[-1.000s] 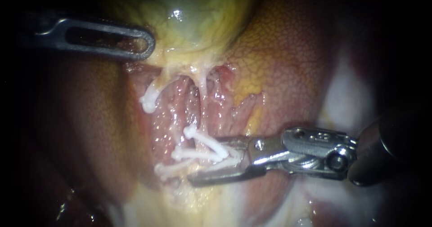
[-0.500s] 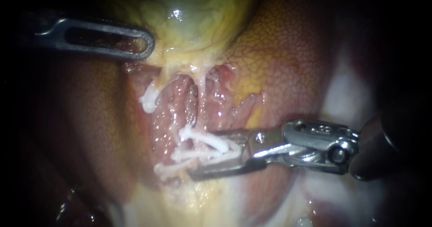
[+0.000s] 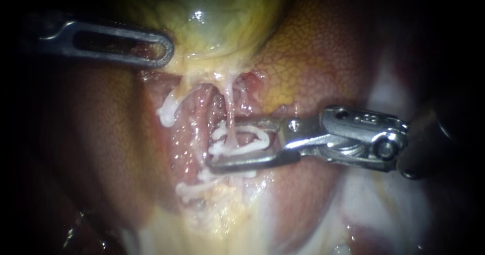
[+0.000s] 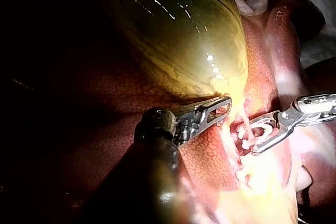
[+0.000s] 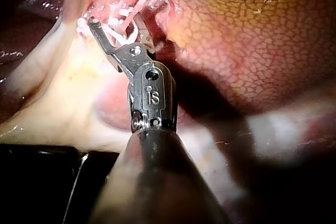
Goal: Clipping third clip right tube
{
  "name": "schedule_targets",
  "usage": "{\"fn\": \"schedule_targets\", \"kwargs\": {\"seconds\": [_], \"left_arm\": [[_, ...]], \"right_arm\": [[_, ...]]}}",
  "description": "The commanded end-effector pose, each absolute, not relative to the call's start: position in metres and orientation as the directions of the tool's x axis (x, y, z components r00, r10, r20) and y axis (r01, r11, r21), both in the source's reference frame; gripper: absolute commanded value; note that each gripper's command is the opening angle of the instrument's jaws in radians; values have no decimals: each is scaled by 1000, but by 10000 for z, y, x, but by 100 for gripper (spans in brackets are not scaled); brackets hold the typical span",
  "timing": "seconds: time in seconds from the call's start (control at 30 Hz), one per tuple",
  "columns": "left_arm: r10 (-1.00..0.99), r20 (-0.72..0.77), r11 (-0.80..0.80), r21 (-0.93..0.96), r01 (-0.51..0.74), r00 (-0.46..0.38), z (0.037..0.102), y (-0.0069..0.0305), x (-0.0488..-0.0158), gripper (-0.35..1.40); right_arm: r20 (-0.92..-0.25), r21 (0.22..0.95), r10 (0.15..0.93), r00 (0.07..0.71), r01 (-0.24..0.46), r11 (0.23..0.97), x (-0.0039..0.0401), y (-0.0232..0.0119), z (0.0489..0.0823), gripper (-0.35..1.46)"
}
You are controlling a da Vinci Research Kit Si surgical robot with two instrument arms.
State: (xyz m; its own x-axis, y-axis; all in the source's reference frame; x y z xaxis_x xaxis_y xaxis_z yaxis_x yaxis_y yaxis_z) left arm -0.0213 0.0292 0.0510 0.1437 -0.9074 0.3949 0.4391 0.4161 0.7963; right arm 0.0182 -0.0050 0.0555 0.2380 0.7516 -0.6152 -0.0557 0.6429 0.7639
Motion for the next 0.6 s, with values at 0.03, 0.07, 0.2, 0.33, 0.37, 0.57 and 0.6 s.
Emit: {"fn": "schedule_targets", "kwargs": {"seconds": [0.03, 0.07, 0.2, 0.33, 0.37, 0.57, 0.6], "left_arm": [[-907, 395, 416, 796, 440, 144, 510, 292, -213, -35], [-907, 395, 416, 796, 440, 144, 510, 292, -213, -35], [-907, 395, 416, 796, 440, 144, 510, 292, -213, -35], [-907, 395, 416, 796, 440, 144, 510, 292, -213, -35], [-907, 395, 416, 796, 440, 144, 510, 292, -213, -35], [-907, 395, 416, 796, 440, 144, 510, 292, -213, -35], [-907, 395, 416, 796, 440, 144, 510, 292, -213, -35]], "right_arm": [[-616, 765, 753, 230, -55, 642, 184, -49, 558, 45], [-617, 765, 754, 224, -54, 642, 185, -48, 560, 46], [-625, 767, 759, 183, -39, 640, 188, -42, 565, 46], [-620, 783, 775, 126, 30, 621, 190, -36, 570, 46], [-608, 793, 786, 110, 47, 607, 189, -35, 571, 45], [-551, 828, 833, 56, 159, 537, 187, -27, 571, 44], [-550, 827, 833, 56, 176, 534, 188, -26, 570, 44]]}}
